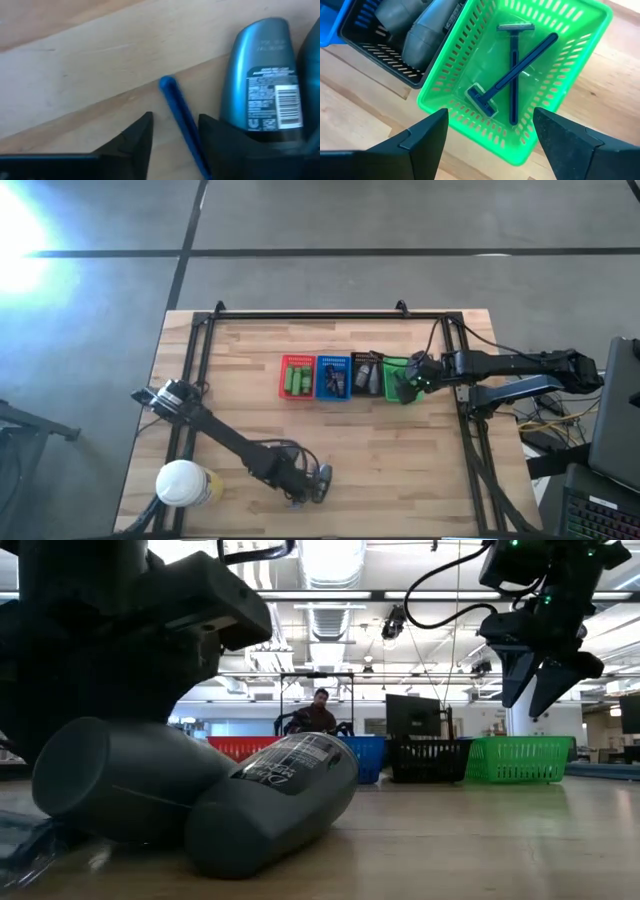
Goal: Pick & Place Travel size toiletries
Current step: Put the blue razor into the green bin
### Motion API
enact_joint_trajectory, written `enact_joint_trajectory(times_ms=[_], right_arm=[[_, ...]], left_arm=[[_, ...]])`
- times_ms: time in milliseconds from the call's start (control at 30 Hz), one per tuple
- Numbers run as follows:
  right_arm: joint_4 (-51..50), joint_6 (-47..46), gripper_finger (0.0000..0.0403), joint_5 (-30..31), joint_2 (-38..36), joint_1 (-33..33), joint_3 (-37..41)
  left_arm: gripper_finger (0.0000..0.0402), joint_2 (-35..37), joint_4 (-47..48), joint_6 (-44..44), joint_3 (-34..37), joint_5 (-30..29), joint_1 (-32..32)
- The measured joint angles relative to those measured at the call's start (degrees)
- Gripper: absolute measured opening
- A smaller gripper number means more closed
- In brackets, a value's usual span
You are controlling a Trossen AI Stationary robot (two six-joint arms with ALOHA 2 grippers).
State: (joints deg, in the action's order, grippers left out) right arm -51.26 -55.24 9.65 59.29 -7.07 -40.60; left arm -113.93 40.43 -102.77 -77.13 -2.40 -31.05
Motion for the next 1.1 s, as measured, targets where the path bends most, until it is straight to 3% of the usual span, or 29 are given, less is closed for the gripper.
enact_joint_trajectory(times_ms=[233, 533, 600, 733, 1100], right_arm=[[0.02, 0.42, 0.0263, 1.02, 0.00, -0.02, 0.00], [0.04, 0.42, 0.0240, 1.02, -0.04, 0.13, 0.07], [0.02, 0.44, 0.0237, 1.05, -0.07, 0.51, -0.12], [0.64, 0.57, 0.0232, 1.05, -0.85, 1.43, -1.10], [0.52, -1.90, 0.0234, 2.56, -6.84, 4.77, -4.34]], left_arm=[[0.0085, -3.08, 4.78, 5.90, -2.86, -0.17, 0.17], [0.0035, -1.82, 5.06, 11.76, -2.28, -0.50, 0.97], [0.0023, -0.35, 5.14, 14.02, -2.24, -2.86, 1.65], [0.0020, 2.37, 8.84, 18.08, -1.80, -8.48, 4.58], [0.0018, 14.84, 8.13, 32.96, -1.09, -14.68, 14.93]])
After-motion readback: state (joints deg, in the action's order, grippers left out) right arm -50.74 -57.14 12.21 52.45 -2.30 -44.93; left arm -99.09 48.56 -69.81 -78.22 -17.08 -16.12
